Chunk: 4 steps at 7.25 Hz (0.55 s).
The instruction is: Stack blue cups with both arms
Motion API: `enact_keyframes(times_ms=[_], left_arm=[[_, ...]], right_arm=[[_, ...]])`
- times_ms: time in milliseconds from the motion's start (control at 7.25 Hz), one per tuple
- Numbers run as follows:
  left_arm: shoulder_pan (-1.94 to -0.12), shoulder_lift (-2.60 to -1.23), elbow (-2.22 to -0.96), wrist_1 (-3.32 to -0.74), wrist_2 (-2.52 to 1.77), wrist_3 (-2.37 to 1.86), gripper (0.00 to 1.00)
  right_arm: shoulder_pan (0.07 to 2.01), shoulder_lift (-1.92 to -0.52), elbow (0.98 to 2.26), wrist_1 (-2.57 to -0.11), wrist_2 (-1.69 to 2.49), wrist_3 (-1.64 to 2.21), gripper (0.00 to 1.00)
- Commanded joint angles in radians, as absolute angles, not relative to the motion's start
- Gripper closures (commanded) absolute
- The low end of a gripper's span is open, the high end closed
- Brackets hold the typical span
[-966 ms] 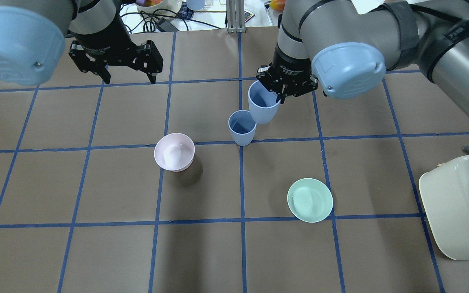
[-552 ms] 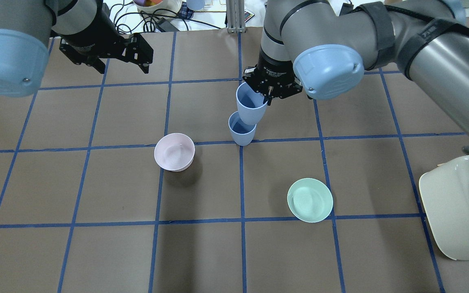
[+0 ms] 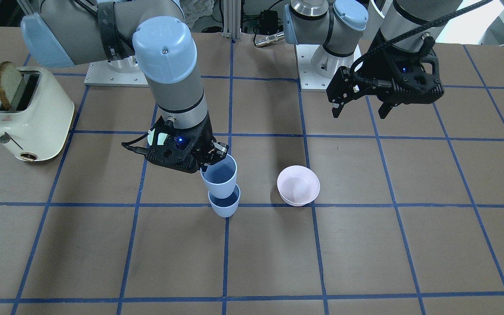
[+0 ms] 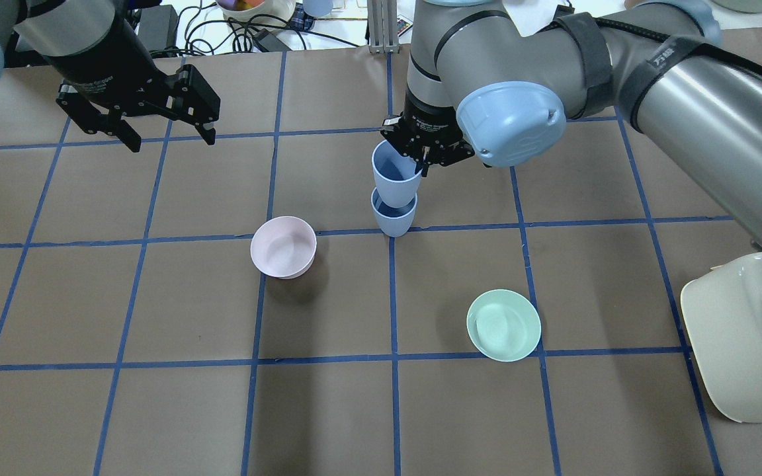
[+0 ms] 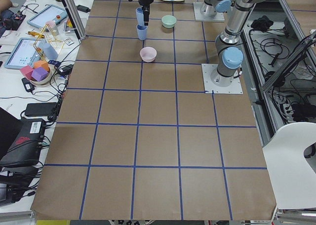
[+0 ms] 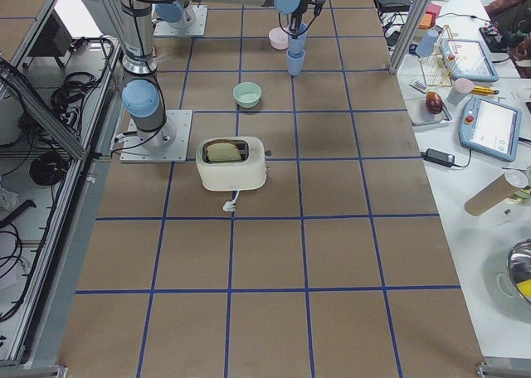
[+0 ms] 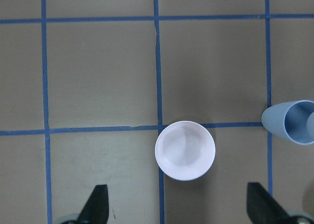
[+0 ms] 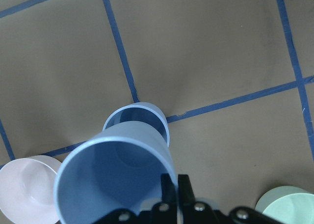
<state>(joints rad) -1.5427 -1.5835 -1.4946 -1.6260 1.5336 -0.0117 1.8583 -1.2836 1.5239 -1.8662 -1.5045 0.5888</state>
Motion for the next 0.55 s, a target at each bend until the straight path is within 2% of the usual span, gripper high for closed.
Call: enact_keyframes(times_ms=[0, 276, 414], left_arm=[[-1.540, -1.582, -1.493, -1.649, 1.528, -0.018, 0.00], [-1.539, -1.582, -1.493, -1.649, 1.528, -0.017, 0.00], [-1.539, -1.580, -1.493, -1.649, 1.528, -0.018, 0.00]], right_arm=[[1.859, -1.266, 1.525, -1.879, -1.505, 0.603, 1.00], [1.859, -1.262, 1.525, -1.881, -1.502, 0.604, 1.00], [1.859, -1.262, 1.526, -1.881, -1.502, 0.604, 0.93]])
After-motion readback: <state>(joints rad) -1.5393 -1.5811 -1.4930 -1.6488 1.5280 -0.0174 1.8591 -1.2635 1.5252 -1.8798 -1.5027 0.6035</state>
